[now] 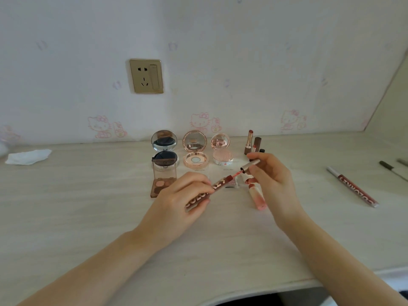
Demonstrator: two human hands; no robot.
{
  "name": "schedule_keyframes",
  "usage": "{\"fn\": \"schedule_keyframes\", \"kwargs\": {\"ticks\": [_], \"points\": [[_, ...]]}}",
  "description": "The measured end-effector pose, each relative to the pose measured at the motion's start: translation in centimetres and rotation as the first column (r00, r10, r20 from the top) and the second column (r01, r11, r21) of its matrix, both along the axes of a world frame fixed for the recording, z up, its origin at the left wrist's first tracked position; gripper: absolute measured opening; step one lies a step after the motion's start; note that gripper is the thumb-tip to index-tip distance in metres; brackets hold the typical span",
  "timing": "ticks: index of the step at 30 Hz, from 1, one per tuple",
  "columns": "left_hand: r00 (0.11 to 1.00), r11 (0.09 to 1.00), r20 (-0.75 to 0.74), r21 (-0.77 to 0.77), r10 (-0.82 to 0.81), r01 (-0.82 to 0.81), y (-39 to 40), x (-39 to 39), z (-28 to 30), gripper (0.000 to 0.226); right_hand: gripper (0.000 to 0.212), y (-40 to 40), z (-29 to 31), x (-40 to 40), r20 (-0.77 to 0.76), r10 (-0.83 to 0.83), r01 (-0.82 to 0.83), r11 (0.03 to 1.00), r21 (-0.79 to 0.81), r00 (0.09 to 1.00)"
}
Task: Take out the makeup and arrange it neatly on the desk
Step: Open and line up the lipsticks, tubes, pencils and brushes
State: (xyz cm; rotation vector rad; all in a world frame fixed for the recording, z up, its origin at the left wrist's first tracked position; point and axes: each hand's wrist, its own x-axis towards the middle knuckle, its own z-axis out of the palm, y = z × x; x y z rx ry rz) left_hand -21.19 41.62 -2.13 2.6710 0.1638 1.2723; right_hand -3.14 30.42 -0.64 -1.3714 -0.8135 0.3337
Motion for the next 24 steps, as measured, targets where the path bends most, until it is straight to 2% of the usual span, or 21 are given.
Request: {"fn": "schedule_keyframes", "kwargs": {"ticks": [3,6,11,16,24], "points": [[0.998,0.998,-0.034,0.025,-0.053,0.054,-0.6,0.7,-0.1,0.021,0.031,-0.3,0.6,1.2,-0.053,0.022,-0.022,1.0,-0.006,0.998],[0.979,0.98,-0.067,-0.056,-0.194,0.191,-1.3,1.9,-0.4,0.023,0.032,-0.8,1.2,2.8,-0.086,0.046,-0.05,0.998,-0.043,0.995],[0.933,0.941,-0.155,-0.15,-0.325,0.303,-3.6,4.5,-0.3,0.041,0.029,-2.1,2.2,5.6,-0.148,0.068,-0.081,0.993,-0.088,0.987],[0.902,0.931,-0.248,-0.186,-0.354,0.314,-6.2,8.1,-0.3,0.051,0.024,-3.1,2.9,8.5,-0.119,0.042,-0.063,0.981,-0.181,0.992],[0.9,0.959,-0.333,-0.09,-0.283,0.268,-8.1,12.2,-0.4,0.041,0.026,-2.5,2.3,10.6,-0.07,0.017,-0.037,0.953,-0.3,0.997]]}}
